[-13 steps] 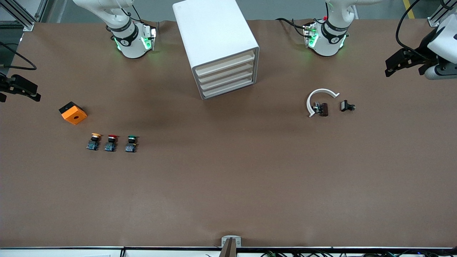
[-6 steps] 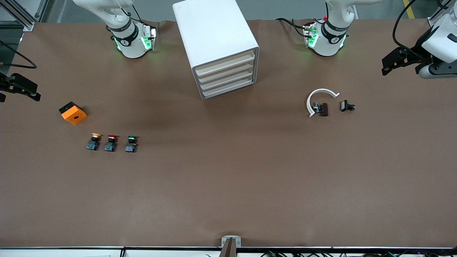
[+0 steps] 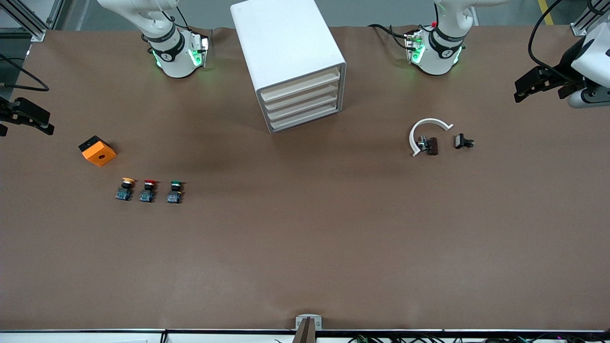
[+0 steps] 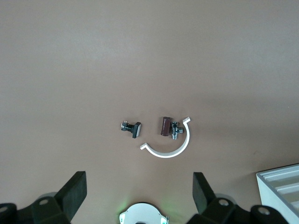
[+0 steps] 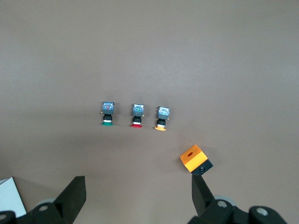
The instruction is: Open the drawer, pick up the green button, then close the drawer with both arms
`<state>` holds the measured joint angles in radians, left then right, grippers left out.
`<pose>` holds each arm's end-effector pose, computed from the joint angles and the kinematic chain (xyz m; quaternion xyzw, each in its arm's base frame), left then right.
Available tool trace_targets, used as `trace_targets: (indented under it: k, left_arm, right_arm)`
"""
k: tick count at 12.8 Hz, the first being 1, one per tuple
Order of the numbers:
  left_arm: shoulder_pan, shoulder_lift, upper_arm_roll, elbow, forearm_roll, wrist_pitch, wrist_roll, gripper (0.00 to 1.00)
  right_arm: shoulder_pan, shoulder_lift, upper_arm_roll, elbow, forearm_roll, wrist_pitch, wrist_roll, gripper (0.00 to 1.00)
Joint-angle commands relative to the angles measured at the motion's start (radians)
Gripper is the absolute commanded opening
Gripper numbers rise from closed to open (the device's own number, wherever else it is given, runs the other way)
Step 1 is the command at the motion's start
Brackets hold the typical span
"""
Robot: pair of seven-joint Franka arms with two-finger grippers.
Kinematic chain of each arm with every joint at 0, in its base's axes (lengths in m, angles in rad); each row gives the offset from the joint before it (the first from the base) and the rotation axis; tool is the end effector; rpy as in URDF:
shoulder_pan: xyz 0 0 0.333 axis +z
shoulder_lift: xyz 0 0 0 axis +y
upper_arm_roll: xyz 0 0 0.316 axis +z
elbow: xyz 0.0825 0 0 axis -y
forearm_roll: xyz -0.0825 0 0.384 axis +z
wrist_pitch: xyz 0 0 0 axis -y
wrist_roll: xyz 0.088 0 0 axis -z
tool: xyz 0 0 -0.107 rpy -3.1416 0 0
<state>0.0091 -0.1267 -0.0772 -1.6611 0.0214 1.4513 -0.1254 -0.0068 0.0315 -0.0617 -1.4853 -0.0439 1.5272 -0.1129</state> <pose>0.5004 -0.0343 0.6392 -0.9986 -0.0300 0.0400 0.0195 0.5589 -0.0426 0.6434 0.9995 0.0211 0.0031 0.0233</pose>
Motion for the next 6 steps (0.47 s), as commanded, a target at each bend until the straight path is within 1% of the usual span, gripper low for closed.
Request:
trace_targets:
  k: [1, 3, 6]
  left_arm:
    - [0.003, -0.005, -0.007, 0.004, -0.009, -0.009, -0.008, 1.00]
    - [0.002, -0.002, -0.007, 0.007, -0.008, -0.009, -0.010, 1.00]
    - [0.000, 0.018, -0.006, 0.041, -0.006, -0.009, -0.003, 1.00]
  right_arm:
    - [-0.002, -0.001, 0.005, 0.017, 0.015, -0.015, 0.009, 1.00]
    - [-0.002, 0.001, 0.003, 0.017, 0.013, -0.016, 0.007, 1.00]
    - [-0.002, 0.001, 0.003, 0.019, 0.013, -0.013, 0.007, 1.00]
